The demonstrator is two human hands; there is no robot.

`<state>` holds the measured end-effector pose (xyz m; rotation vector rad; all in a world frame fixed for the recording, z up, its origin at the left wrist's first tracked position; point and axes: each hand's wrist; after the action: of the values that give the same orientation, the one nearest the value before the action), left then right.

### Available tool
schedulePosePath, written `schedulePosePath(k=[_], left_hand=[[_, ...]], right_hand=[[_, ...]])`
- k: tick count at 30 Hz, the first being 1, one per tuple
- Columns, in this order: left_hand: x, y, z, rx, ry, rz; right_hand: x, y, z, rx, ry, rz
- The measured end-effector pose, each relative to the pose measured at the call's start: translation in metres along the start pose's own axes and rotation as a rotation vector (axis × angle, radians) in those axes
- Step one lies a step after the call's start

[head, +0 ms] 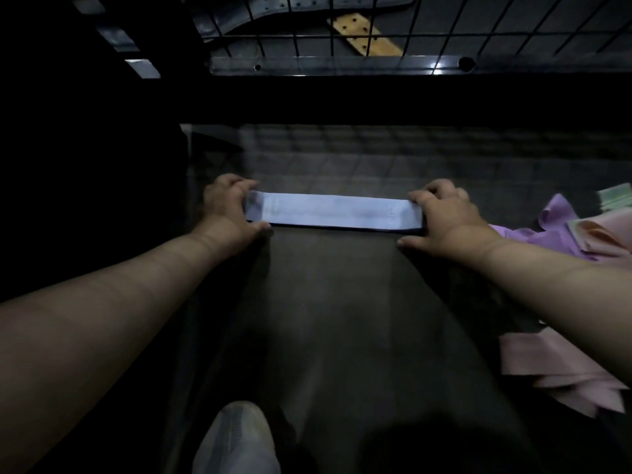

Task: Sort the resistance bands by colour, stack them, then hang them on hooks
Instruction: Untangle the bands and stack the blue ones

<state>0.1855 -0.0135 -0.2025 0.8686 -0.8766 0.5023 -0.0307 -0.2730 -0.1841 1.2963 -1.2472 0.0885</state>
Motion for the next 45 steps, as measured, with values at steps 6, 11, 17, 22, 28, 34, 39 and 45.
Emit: schedulePosePath(k=[6,11,17,22,28,34,39,45], left_hand=[[0.008,-0.007,0.004,-0.078,-0.111,-0.107],[0.01,-0.01,0.005,-0.081,-0.134,-0.128],[0.01,-0.007,0.002,-0.114,-0.147,-0.169],[0.01,-0.011,0.0,0.027,0.115,-0.158],[0.0,-0.01,0.008,0.434,0.818,0.067],[-0.003,-0.014,0.017,0.483,0.833,0.015],[0.0,-0.016,0.017,0.546,0.845,-0.081],[0.005,-0.013,0.019,0.46,0.768,-0.021]], right_hand=[[0.004,-0.008,-0.001,0.061,0.083,-0.027],[0.005,-0.011,-0.001,0.083,0.113,-0.021],[0.004,-0.011,-0.001,0.1,0.101,-0.046],[0.006,-0.009,-0.006,-0.019,-0.093,-0.083],[0.0,-0.026,-0.006,-0.336,-0.478,-0.003],[0.0,-0.029,-0.011,-0.416,-0.619,-0.049],[-0.001,-0.024,-0.012,-0.323,-0.667,-0.044],[0.005,-0.022,-0.003,-0.255,-0.568,0.0]])
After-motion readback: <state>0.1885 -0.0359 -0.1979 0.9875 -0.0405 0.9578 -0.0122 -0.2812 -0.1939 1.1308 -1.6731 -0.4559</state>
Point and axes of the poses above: each hand's wrist, its own y-axis away from the middle knuckle, its own x-axis out of the back of the hand, z = x × y, and after that the axes turned 12 degrees about -z, right-handed
